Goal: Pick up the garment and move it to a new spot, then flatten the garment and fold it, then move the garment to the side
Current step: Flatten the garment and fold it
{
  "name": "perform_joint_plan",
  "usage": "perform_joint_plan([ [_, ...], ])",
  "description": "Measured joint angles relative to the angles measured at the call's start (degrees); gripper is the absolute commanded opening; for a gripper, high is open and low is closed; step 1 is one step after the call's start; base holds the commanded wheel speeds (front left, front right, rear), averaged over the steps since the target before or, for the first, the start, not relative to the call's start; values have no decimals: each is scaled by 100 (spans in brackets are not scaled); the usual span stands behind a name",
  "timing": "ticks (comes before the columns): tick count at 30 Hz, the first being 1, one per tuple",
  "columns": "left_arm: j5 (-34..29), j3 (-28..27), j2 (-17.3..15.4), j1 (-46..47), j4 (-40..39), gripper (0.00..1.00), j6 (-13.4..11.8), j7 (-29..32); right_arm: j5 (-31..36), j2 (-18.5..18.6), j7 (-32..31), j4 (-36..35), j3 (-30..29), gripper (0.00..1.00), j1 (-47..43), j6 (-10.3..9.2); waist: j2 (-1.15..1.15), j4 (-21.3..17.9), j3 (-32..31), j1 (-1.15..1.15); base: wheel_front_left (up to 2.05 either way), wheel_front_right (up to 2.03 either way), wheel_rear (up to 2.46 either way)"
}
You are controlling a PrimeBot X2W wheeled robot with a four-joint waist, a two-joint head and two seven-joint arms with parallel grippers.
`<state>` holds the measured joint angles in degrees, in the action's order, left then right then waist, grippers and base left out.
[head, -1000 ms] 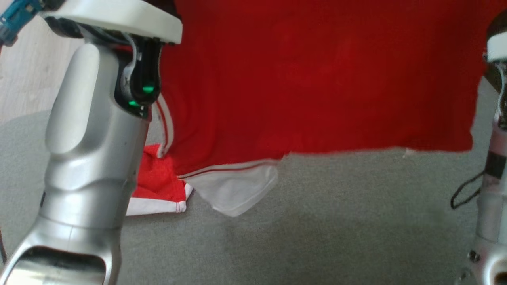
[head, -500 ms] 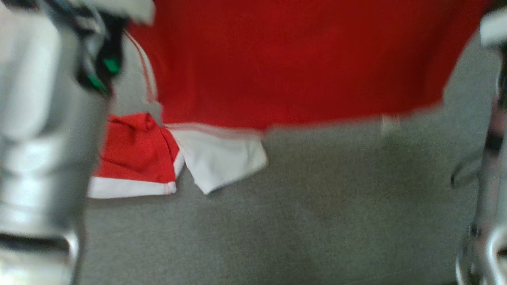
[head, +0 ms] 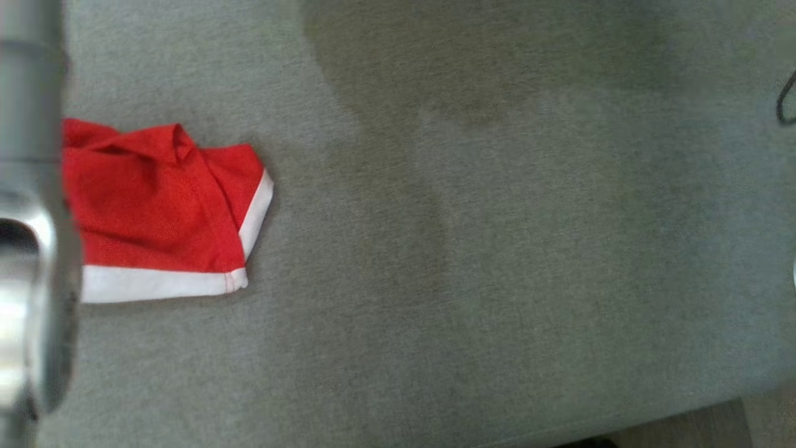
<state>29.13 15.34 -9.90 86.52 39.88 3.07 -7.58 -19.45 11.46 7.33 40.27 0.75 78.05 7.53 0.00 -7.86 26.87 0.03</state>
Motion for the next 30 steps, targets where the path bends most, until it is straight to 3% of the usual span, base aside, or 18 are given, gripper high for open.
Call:
perform_joint_plan([
  [5, 325, 156, 305, -551, 300, 0, 305, -166, -45, 236, 130, 801, 354, 0, -329, 0, 0, 149, -43, -3, 0, 0, 0],
  [13, 435, 1056, 185, -2665, 167, 0, 408, 16, -407, 808, -365, 1560, 1512, 0, -1647, 0, 0, 310, -489, -3, 0, 0, 0],
  [18, 579, 1917, -179, -3797, -626, 0, 413, 425, -877, 1299, -1077, 1507, 2354, 0, -2338, 0, 0, 401, -845, -4, 0, 0, 0],
  [21, 93, 2519, -710, -4262, -1217, 0, 452, 448, -1373, 1624, -1547, 1127, 2906, 0, -2821, 0, 1, 441, -1070, -5, 0, 0, 0],
  [30, 335, 2860, -1299, -5503, -2606, 0, 371, 1098, -2487, 2714, -2347, 136, 3786, 0, -3575, 0, 1, 454, -1692, -4, 0, 0, 0],
])
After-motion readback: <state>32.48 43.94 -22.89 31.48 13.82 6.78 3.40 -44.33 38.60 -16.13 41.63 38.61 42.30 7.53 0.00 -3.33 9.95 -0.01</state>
